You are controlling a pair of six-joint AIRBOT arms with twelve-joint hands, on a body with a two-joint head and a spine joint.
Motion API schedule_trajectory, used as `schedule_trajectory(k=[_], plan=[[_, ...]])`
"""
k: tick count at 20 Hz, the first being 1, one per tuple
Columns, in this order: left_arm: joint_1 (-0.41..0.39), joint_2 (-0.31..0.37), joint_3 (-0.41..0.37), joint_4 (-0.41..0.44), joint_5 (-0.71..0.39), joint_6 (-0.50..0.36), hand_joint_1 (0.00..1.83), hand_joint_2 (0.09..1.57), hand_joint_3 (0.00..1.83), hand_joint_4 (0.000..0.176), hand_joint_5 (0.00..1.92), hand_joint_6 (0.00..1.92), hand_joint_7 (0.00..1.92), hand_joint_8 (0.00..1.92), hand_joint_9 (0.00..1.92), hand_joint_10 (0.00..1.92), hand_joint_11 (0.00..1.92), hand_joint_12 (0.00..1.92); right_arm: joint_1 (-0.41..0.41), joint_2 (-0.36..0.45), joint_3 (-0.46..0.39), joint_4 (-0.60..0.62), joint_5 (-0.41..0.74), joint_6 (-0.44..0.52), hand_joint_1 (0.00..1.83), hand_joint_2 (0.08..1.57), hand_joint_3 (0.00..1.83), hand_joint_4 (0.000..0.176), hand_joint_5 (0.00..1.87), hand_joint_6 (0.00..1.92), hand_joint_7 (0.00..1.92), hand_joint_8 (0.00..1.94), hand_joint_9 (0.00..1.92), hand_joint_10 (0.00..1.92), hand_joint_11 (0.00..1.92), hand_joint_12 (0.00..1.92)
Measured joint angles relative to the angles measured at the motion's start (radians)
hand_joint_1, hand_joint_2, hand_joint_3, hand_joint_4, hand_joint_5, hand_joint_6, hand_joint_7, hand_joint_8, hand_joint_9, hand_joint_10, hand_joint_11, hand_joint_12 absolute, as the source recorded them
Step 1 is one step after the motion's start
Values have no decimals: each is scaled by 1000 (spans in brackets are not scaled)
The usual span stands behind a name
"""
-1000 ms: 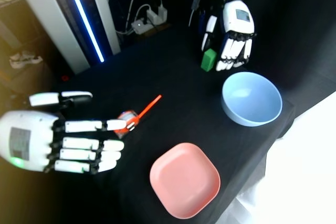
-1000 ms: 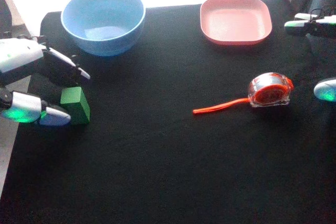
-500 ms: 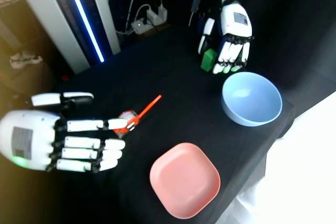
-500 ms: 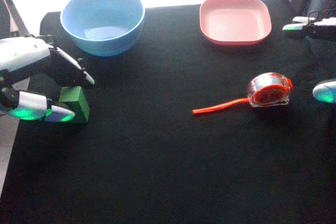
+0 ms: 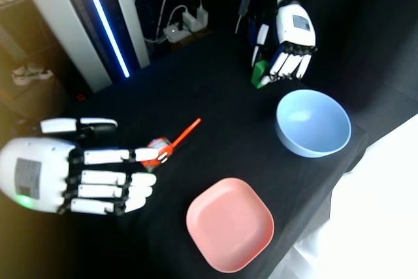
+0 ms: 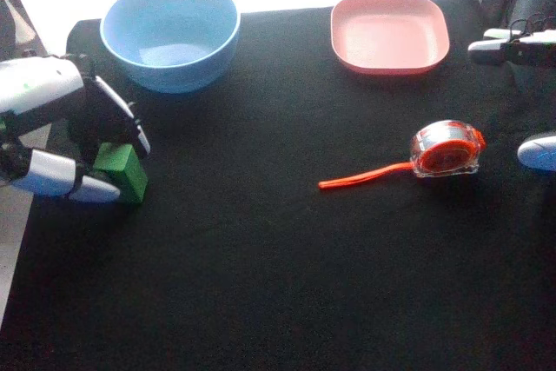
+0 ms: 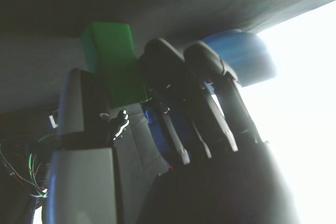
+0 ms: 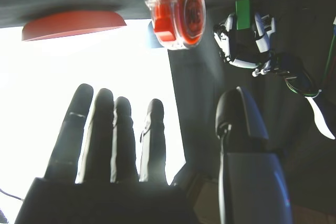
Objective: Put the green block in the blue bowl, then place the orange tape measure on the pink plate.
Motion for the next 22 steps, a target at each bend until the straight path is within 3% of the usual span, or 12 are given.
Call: schedule_trajectory(k=[1, 2, 4, 7, 10, 11, 15, 16, 18, 19, 20, 22], plan=[[-10, 2, 0, -5, -16, 0, 1270, 1034, 2, 0, 1139, 607, 1210, 729, 1056, 885, 681, 1578, 0, 0, 0, 0, -1, 0, 851, 1030, 0, 85, 399, 1, 271, 1, 274, 3, 0, 735], [-21, 13, 0, -17, -57, 0, 1275, 1043, 1, 0, 1146, 564, 1167, 847, 1016, 1212, 817, 1833, 0, -1, 0, 0, 1, 2, 852, 1029, 0, 77, 401, 1, 276, 2, 280, 5, 0, 745], [-33, 37, 6, -75, -154, 2, 1237, 1116, 0, 0, 898, 1034, 1076, 946, 1015, 984, 786, 1483, 0, -2, 0, -1, -2, 3, 861, 1032, 0, 85, 405, 2, 286, 4, 288, 6, 0, 740], [-110, 32, 44, -120, -169, 50, 1366, 1137, 1, 0, 824, 1028, 955, 1017, 922, 1312, 794, 1378, 0, -6, 5, 3, -3, 3, 877, 1038, 0, 87, 404, 1, 296, 2, 305, 5, 0, 793], [-265, -58, 152, -135, -97, 77, 1371, 1140, 0, 0, 815, 1032, 948, 1019, 915, 1316, 743, 1377, 0, -15, 13, -2, -1, 3, 858, 1040, 0, 95, 408, 1, 302, 0, 322, 3, 0, 826], [-319, -108, 198, -132, -30, 103, 1275, 1066, 0, 0, 1043, 723, 1149, 881, 1070, 883, 785, 1440, 0, -19, 16, -2, -4, 3, 861, 1041, 0, 89, 418, 2, 302, 1, 305, 2, 0, 815], [-383, -251, 354, -134, 199, 128, 1288, 1018, 0, 0, 1184, 491, 1261, 684, 1238, 596, 930, 1282, 6, -28, 36, -8, -6, 5, 852, 1052, 2, 109, 405, 0, 295, 0, 286, 1, 0, 763], [-385, -275, 381, -127, 254, 128, 1285, 1019, 0, 0, 1192, 474, 1253, 694, 1237, 582, 926, 1272, 12, -32, 39, -5, -11, 7, 845, 1055, 2, 117, 405, 1, 298, 1, 292, 2, 0, 780], [-406, -327, 432, -79, 358, 127, 1236, 1089, 3, 0, 990, 855, 1089, 915, 1066, 521, 781, 1263, 26, -37, 43, -18, -10, 14, 846, 1051, 0, 107, 410, 0, 305, 0, 308, 4, 0, 824], [-414, -352, 457, -51, 395, 127, 1074, 1049, 0, 0, 870, 321, 960, 445, 984, 426, 687, 1279, 31, -43, 45, -22, -8, 20, 878, 1045, 0, 104, 413, 1, 302, 0, 302, 1, 0, 777], [-417, -368, 470, -23, 425, 129, 966, 1004, 0, 0, 774, 95, 922, 234, 899, 374, 523, 1384, 31, -49, 50, -34, 0, 25, 900, 1040, 0, 101, 415, 1, 306, 2, 304, 1, 0, 764], [-418, -375, 462, -4, 462, 141, 801, 935, 0, 49, 527, 3, 770, 35, 658, 405, 253, 1468, 43, -50, 50, -59, -14, 26, 942, 1022, 0, 91, 405, 0, 312, 2, 309, 2, 0, 755]])
